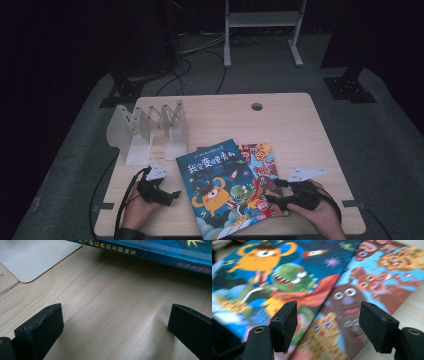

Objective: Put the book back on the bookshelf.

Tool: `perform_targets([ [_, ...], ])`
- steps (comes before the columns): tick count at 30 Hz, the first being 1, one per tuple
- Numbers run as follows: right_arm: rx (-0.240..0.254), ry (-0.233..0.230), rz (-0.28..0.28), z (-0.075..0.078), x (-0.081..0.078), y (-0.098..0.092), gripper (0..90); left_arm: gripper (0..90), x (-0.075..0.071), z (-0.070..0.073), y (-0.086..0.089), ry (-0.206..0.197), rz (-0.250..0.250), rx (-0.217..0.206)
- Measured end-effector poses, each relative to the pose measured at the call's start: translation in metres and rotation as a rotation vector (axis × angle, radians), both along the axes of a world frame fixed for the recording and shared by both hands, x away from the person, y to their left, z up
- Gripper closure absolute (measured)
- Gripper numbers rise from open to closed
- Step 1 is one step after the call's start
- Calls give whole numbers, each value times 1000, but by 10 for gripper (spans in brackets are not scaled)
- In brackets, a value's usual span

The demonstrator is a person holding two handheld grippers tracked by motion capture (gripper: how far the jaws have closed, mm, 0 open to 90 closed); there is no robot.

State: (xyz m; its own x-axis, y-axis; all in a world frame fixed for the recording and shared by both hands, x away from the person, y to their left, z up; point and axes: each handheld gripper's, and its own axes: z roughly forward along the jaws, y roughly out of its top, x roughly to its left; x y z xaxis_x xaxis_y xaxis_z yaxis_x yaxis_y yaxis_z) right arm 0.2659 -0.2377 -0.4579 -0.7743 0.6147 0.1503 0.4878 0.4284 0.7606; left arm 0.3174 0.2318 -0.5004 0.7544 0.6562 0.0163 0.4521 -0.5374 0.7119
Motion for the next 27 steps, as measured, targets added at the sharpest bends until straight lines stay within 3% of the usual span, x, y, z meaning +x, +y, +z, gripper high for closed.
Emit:
perform_targets([
  [5, -31, 2, 23, -4, -11, -2, 298, 0, 0, 0, 0, 0, 0, 0],
  [11, -31, 6, 46, -5, -26, -9, 293, 0, 2, 7, 3, 6, 9, 17],
  [16, -48, 0, 43, -7, -32, -13, 293, 0, 5, 24, 7, -4, -11, -66],
  [21, -57, -11, 39, -9, -31, -12, 292, 0, 9, 36, 3, -37, -40, -62],
  [27, -55, -8, 42, -9, -27, -12, 274, 0, 23, 41, -4, -25, -65, -69],
])
